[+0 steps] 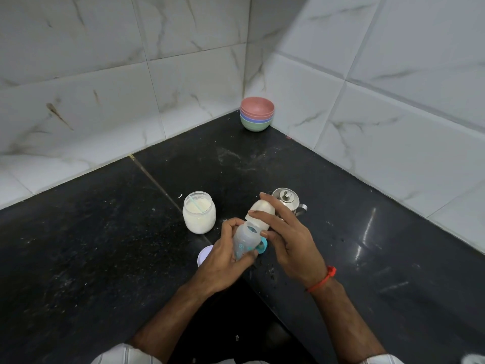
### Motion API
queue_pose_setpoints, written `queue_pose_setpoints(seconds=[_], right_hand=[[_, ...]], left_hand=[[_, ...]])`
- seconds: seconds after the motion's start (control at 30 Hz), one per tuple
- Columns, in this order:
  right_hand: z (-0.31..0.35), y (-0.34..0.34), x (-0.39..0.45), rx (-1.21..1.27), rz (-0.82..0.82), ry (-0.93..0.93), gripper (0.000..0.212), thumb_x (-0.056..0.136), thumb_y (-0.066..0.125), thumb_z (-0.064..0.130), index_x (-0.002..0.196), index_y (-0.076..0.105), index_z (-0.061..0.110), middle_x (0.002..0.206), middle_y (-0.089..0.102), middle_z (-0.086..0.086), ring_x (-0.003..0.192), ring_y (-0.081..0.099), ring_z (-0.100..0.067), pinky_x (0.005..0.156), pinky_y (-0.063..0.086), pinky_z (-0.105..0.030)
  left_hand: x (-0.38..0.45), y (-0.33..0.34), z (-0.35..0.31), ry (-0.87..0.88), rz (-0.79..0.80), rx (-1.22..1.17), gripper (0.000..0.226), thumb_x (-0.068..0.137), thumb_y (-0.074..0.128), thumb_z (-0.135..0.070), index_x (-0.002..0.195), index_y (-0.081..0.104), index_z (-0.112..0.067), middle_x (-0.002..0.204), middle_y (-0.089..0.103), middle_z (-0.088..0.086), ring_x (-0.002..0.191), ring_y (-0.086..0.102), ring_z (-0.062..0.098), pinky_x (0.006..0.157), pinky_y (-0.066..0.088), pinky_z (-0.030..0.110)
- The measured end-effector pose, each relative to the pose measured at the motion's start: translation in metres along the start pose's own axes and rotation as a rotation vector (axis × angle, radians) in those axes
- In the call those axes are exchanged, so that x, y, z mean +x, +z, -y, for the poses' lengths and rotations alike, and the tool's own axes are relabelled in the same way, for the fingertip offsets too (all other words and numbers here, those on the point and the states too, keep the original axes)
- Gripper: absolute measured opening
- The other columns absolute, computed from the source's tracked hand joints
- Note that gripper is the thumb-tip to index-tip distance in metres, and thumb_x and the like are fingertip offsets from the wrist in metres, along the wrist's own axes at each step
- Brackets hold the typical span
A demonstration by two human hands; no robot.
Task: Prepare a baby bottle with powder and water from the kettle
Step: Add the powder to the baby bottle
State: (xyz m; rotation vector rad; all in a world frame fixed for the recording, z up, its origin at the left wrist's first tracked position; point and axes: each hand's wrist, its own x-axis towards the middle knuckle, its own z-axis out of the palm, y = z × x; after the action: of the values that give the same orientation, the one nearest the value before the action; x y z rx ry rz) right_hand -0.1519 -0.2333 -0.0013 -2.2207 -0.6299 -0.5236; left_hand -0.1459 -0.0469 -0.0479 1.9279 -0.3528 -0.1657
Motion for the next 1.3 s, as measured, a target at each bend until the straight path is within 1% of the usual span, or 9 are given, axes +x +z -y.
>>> queue_pose_setpoints(seconds=[0.2,0.33,0.53,0.77,0.9,1.03,1.13,1.23,1.3], right_hand=[[0.005,-0.002,0.001,0.029,-0.025,0.024,0.050,0.089,0.065,-0.019,0.127,0.069,0.013,0.156,0.047,-0.010,0.147,0.042,-0.010,0.110,0.041,-0.013],[0.006,-0.001,0.001,0.006,-0.050,0.005,0.043,0.088,0.067,-0.017,0.122,0.073,0.009,0.154,0.050,-0.013,0.146,0.042,-0.010,0.113,0.043,-0.019],[0.008,-0.003,0.002,0.036,-0.083,0.039,0.048,0.086,0.068,-0.020,0.121,0.073,0.013,0.154,0.051,-0.008,0.144,0.048,-0.013,0.109,0.047,-0.019],[0.011,-0.005,0.005,0.056,-0.082,0.024,0.049,0.085,0.067,-0.022,0.119,0.073,0.012,0.153,0.052,-0.008,0.145,0.045,-0.008,0.109,0.045,-0.016],[0.009,-0.003,0.005,0.039,-0.137,0.041,0.049,0.085,0.066,-0.024,0.119,0.073,0.010,0.153,0.053,-0.009,0.142,0.051,-0.019,0.111,0.048,-0.029],[0.011,-0.003,0.005,0.062,-0.091,0.047,0.053,0.085,0.066,-0.024,0.122,0.072,0.013,0.153,0.051,-0.007,0.145,0.043,-0.003,0.111,0.042,-0.016],[0.011,-0.001,0.003,0.063,-0.151,0.050,0.052,0.084,0.067,-0.025,0.121,0.072,0.013,0.152,0.053,-0.007,0.143,0.049,-0.013,0.112,0.044,-0.023],[0.013,-0.002,0.002,0.069,-0.102,0.044,0.054,0.085,0.067,-0.024,0.121,0.072,0.015,0.154,0.051,-0.006,0.145,0.046,-0.010,0.111,0.044,-0.019],[0.013,-0.001,0.000,0.060,-0.124,0.042,0.053,0.084,0.066,-0.025,0.120,0.073,0.013,0.154,0.052,-0.007,0.144,0.048,-0.014,0.111,0.046,-0.023]], left_hand=[[0.002,0.000,0.000,0.000,-0.008,-0.012,0.057,0.091,0.074,-0.020,0.131,0.035,-0.031,0.129,0.055,-0.018,0.116,0.061,0.003,0.091,0.060,0.033],[0.004,0.002,0.000,0.007,-0.013,-0.008,0.058,0.090,0.074,-0.019,0.133,0.035,-0.027,0.129,0.056,-0.016,0.115,0.061,0.002,0.092,0.058,0.034],[0.004,0.002,-0.004,0.015,-0.016,-0.052,0.059,0.087,0.072,-0.027,0.132,0.034,-0.027,0.124,0.057,-0.025,0.113,0.062,0.002,0.091,0.059,0.034],[0.006,0.001,-0.006,0.010,-0.013,-0.069,0.058,0.089,0.073,-0.026,0.132,0.035,-0.029,0.129,0.057,-0.017,0.115,0.063,0.005,0.091,0.061,0.037],[0.006,0.000,-0.009,0.005,-0.017,-0.056,0.057,0.087,0.072,-0.029,0.131,0.035,-0.029,0.127,0.057,-0.018,0.115,0.062,0.004,0.091,0.060,0.038],[0.006,0.000,-0.008,0.002,-0.010,-0.039,0.057,0.088,0.072,-0.027,0.131,0.035,-0.031,0.129,0.056,-0.014,0.115,0.063,0.007,0.090,0.060,0.039],[0.005,0.000,-0.009,0.010,-0.011,-0.033,0.055,0.088,0.072,-0.025,0.129,0.035,-0.031,0.128,0.056,-0.014,0.115,0.061,0.005,0.090,0.060,0.035],[0.004,0.000,-0.011,0.001,-0.008,-0.042,0.058,0.087,0.072,-0.027,0.132,0.034,-0.029,0.130,0.055,-0.014,0.115,0.061,0.002,0.091,0.060,0.035],[0.002,0.000,-0.012,-0.002,-0.010,-0.038,0.058,0.086,0.071,-0.029,0.131,0.035,-0.029,0.129,0.055,-0.015,0.114,0.061,0.001,0.091,0.060,0.034]])
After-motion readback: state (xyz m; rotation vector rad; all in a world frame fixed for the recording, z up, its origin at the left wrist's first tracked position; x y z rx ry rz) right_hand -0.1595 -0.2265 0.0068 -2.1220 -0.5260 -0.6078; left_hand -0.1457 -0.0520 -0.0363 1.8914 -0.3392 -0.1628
